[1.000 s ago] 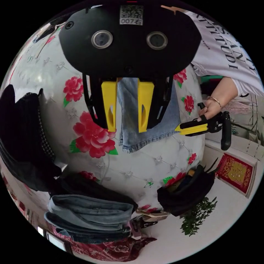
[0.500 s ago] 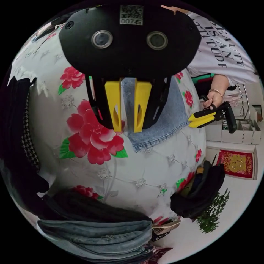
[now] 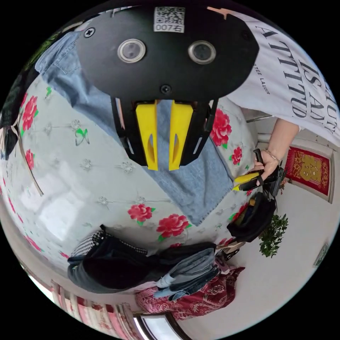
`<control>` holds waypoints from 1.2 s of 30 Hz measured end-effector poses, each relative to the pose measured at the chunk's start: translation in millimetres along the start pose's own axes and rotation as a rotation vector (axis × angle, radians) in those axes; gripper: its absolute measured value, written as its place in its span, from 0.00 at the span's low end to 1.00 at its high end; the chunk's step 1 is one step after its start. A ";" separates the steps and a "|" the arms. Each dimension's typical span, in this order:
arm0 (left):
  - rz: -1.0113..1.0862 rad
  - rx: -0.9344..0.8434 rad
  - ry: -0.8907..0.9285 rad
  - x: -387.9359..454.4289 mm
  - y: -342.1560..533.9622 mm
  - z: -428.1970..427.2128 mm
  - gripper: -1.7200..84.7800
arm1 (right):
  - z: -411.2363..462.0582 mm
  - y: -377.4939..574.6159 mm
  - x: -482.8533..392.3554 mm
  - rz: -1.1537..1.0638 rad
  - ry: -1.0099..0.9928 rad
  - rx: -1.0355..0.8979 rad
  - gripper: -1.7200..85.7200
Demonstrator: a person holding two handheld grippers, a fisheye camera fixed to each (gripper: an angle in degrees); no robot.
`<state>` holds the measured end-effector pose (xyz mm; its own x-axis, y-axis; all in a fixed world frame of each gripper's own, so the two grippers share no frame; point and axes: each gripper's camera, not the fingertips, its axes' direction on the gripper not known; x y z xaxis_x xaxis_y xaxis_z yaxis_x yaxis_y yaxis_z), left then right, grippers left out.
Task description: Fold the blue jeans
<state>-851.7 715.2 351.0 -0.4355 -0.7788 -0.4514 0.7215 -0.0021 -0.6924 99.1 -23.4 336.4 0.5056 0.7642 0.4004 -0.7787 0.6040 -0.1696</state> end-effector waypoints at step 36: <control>1.233 -0.259 0.476 144.2 534.5 64.8 0.04 | -346.2 179.5 43.3 0.728 -0.044 0.463 0.11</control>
<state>-494.0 561.2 -47.8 0.2378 0.1046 -0.9657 0.6767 0.6953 0.2420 109.9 196.4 11.6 -0.1850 0.9102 0.3706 -0.9811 -0.1926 -0.0167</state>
